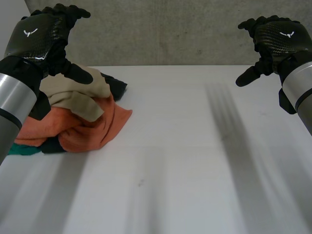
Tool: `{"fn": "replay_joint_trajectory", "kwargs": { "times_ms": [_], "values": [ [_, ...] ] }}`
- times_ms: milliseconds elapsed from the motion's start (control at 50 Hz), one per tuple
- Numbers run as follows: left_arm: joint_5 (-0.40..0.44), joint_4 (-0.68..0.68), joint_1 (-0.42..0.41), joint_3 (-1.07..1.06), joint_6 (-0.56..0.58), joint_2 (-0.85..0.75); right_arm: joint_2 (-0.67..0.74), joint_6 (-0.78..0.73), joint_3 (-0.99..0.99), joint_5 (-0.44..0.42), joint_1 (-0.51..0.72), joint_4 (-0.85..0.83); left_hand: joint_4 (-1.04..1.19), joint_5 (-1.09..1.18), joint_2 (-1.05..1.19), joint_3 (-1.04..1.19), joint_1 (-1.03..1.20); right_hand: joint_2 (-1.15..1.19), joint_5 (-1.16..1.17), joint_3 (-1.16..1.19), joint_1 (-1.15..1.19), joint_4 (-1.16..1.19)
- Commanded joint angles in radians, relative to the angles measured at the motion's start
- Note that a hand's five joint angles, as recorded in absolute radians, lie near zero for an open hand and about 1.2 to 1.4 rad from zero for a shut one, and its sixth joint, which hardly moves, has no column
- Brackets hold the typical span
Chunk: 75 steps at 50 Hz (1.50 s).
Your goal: Fold the laundry.
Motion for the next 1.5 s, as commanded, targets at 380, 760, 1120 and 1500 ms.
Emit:
{"fn": "replay_joint_trajectory", "kwargs": {
  "times_ms": [380,760,1120,1500],
  "values": [
    [0.007,0.005,0.133,0.162,0.123,-0.129,0.002,-0.001,0.002,-0.012,0.001,0.000,-0.080,-0.077,-0.082,-0.079,-0.069,-0.099,-0.098,-0.103,-0.096,-0.106],
    [0.140,-0.010,0.388,0.714,0.658,-0.923,0.037,-0.030,0.002,-0.013,0.001,-0.003,-0.077,-0.074,-0.079,-0.076,-0.067,-0.099,-0.098,-0.103,-0.096,-0.106],
    [0.124,0.033,0.328,0.759,0.651,-0.850,0.083,-0.045,-0.009,-0.015,-0.004,-0.011,1.120,1.124,1.119,1.121,1.131,-0.099,-0.098,-0.103,-0.096,-0.106],
    [0.128,0.184,-0.202,0.570,-0.046,-0.439,0.031,-0.044,-0.030,-0.015,-0.022,-0.011,1.120,1.124,1.119,1.121,1.131,-0.099,-0.098,-0.103,-0.096,-0.106]
  ]
}}
